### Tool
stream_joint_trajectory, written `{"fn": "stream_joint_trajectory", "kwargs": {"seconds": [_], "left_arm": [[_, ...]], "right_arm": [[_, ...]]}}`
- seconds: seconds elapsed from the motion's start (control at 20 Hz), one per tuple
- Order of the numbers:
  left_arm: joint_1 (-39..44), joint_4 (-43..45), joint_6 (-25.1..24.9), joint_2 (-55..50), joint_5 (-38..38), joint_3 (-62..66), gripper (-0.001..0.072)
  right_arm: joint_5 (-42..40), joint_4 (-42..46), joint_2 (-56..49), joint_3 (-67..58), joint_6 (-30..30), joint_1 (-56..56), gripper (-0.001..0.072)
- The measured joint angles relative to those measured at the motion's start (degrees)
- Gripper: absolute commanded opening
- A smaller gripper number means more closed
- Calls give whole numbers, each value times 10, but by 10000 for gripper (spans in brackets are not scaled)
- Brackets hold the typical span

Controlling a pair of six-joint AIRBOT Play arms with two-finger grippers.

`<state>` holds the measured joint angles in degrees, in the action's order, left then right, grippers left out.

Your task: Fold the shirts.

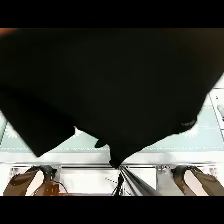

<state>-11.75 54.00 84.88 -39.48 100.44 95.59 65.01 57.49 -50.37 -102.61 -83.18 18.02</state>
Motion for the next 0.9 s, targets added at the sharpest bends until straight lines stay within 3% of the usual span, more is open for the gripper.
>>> {"fn": "stream_joint_trajectory", "kwargs": {"seconds": [0.35,0.8,0.85,0.9], "left_arm": [[0,-25,-40,-17,-111,-272,24],[0,-34,-93,-114,-263,-519,25],[0,-34,-95,-125,-277,-537,25],[0,-35,-96,-137,-290,-553,25]], "right_arm": [[-14,-80,-208,-1,17,-76,27],[-42,-17,-462,-1,-5,-190,29],[-38,-9,-480,-1,-9,-196,57],[-34,-3,-496,-1,-9,-202,249]]}}
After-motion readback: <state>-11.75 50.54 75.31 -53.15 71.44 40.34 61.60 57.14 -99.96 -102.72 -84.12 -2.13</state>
